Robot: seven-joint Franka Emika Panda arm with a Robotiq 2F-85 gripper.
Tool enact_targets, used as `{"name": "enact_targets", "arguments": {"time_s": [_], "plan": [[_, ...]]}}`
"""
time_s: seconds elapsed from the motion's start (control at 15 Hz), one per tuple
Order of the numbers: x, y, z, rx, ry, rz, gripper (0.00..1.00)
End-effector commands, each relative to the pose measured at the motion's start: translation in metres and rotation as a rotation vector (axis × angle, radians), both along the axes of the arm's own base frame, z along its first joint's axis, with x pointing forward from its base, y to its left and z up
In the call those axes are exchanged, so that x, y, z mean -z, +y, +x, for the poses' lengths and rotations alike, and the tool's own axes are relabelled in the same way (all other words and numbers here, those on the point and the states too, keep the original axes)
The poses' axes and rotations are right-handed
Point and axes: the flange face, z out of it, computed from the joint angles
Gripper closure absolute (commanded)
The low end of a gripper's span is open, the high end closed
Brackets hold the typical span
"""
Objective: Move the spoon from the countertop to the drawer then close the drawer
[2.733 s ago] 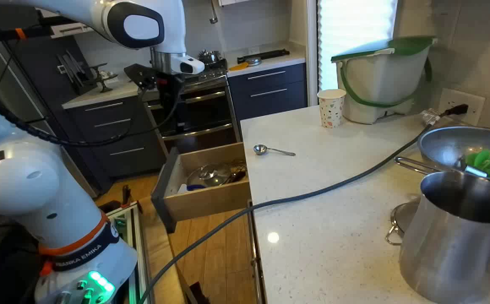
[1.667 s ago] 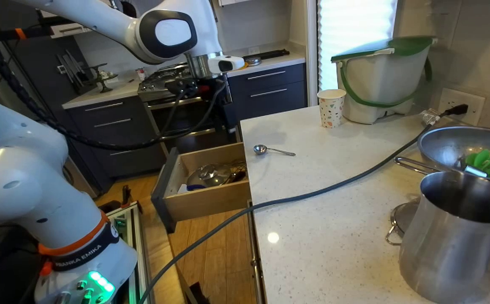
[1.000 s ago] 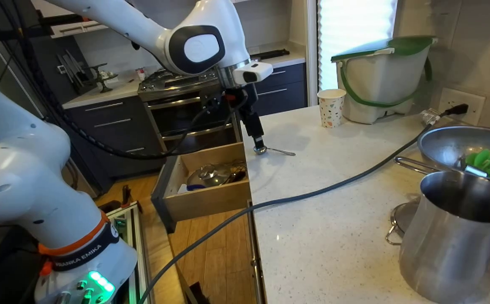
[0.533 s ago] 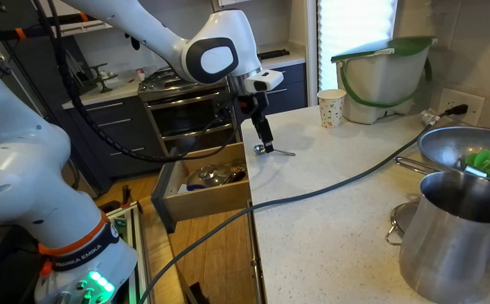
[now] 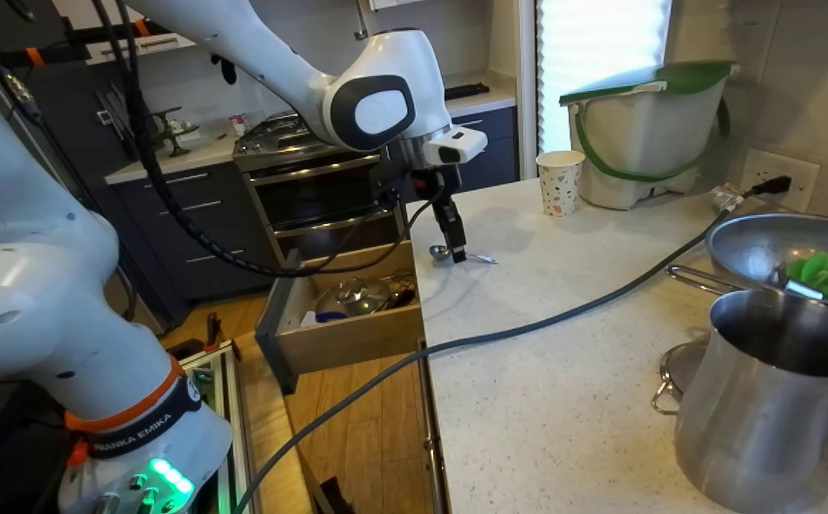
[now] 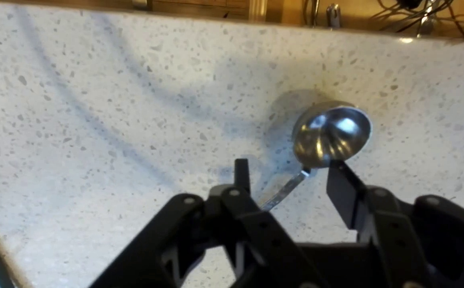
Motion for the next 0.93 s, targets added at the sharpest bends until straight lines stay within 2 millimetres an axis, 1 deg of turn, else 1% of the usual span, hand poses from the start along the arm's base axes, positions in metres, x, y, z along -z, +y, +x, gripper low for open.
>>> {"name": "enact_targets", "arguments": {"time_s": [0.0, 0.2, 0.27, 0.4, 0.53, 0.73, 0.87], "plan": [[0.007, 0.001, 0.007, 0.018, 0.004, 0.023, 0.77], [0.01, 0.0, 0.008, 0.024, 0.012, 0.031, 0.99], [0.011, 0.0, 0.008, 0.026, 0.013, 0.033, 1.0], [0.007, 0.002, 0.009, 0.026, 0.01, 0.041, 0.96], [-0.001, 0.008, 0.006, 0.016, 0.01, 0.047, 0.97], [-0.015, 0.038, -0.007, -0.07, 0.028, 0.08, 0.97], [-0.025, 0.065, -0.022, -0.161, 0.061, 0.109, 0.97]]}}
